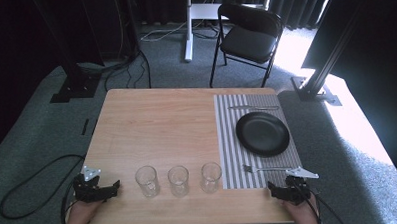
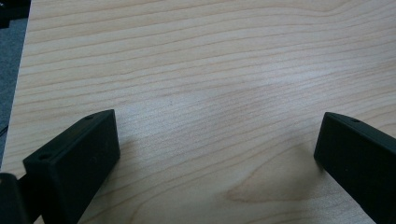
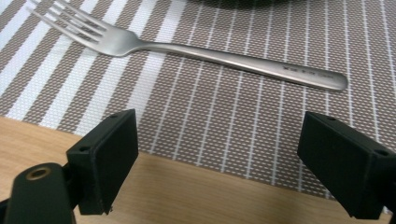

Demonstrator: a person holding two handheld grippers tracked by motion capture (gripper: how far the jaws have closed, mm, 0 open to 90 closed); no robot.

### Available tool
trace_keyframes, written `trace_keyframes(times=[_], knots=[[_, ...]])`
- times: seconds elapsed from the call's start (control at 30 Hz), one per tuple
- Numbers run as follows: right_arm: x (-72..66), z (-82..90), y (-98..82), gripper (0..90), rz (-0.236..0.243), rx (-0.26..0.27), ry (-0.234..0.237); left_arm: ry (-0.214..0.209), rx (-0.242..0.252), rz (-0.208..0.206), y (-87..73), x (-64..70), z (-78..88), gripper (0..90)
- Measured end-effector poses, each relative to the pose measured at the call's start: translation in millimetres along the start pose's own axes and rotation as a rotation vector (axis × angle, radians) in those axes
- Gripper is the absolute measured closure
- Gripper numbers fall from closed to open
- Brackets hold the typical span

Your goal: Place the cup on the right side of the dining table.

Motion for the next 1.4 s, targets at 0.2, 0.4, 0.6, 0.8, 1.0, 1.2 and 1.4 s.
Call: trace_keyframes(times=[0.2,0.4,0.6,0.8,1.0,1.2,1.4], knots=[[-5.8,3.3,3.0,12.0,0.016,0.004,0.023,0.0,0.0,0.0,0.0,0.0,0.0,0.4],[-12.8,9.4,8.6,12.0,0.024,0.028,0.064,0.0,0.0,0.0,0.0,0.0,0.0,0.4],[-21.7,14.3,13.7,12.0,0.05,0.049,0.099,0.0,0.0,0.0,0.0,0.0,0.0,0.4],[-28.7,18.5,18.9,11.9,0.067,0.063,0.124,0.0,0.0,0.0,0.0,0.0,0.0,0.4],[-40.0,25.8,25.8,12.0,0.106,0.077,0.154,0.0,0.0,0.0,0.0,0.0,0.0,0.4],[-49.7,31.7,32.5,11.9,0.133,0.094,0.174,0.0,0.0,0.001,0.0,0.0,0.0,0.4],[-60.0,39.2,40.9,12.0,0.159,0.117,0.201,0.0,0.0,0.0,0.0,0.0,0.0,0.4]])
Point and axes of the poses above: each handheld gripper's, and its own axes: z roughly backward along the jaws, y roughly out of its top, x roughly to its right, the point moved 7 cm from there along -z, roughly forward along the jaws, and after that the axes turned 2 degrees about z, right-handed, at the moved point
